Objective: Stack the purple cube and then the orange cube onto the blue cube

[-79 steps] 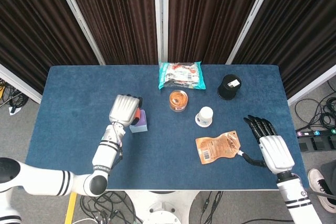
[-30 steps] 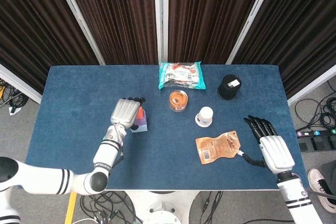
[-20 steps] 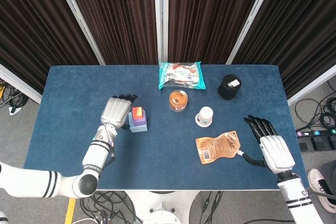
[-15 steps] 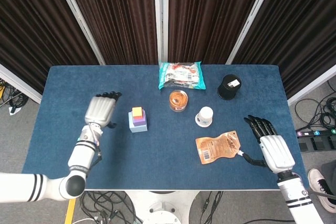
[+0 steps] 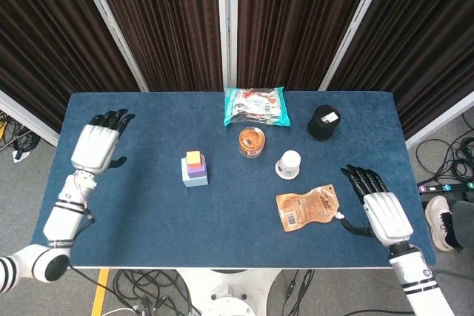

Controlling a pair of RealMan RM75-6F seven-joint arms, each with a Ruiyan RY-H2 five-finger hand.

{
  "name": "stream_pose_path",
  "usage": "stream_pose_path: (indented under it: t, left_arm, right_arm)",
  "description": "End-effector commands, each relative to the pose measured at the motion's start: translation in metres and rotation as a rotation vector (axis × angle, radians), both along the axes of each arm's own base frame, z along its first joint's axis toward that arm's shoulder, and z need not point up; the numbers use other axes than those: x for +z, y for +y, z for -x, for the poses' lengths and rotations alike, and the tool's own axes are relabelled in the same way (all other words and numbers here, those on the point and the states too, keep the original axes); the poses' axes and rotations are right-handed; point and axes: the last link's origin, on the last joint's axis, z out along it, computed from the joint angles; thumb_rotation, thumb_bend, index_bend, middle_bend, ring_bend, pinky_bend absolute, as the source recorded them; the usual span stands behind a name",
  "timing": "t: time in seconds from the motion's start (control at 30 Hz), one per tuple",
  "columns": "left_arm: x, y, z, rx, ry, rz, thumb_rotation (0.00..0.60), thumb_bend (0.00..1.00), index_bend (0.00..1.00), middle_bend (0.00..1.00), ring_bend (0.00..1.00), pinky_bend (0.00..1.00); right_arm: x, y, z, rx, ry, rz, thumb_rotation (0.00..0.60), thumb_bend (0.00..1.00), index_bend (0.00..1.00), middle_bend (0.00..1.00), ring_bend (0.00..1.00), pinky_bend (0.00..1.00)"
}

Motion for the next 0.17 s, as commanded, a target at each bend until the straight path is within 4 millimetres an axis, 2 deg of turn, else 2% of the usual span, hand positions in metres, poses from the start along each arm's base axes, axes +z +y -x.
stream_pose_path:
  t: [0.03, 0.17]
  left_arm:
    - [0.0037, -0.0263, 0.0456, -0.046, 0.074, -0.005, 0.600, 0.14, 0.22, 0.25, 0.20, 0.27]
    - [-0.0001, -0.0347, 0.0521, -0.057, 0.100, 0.008, 0.600, 0.14, 0.22, 0.25, 0.20, 0.27]
  right_arm:
    - [-0.0004, 0.0014, -0.0005, 0.005, 0.002, 0.002, 0.600, 0.13, 0.00, 0.04, 0.00, 0.00]
    - [-0.0024, 0.0030, -0.0016, 0.013, 0.007, -0.005, 0.600, 0.13, 0.00, 0.04, 0.00, 0.00]
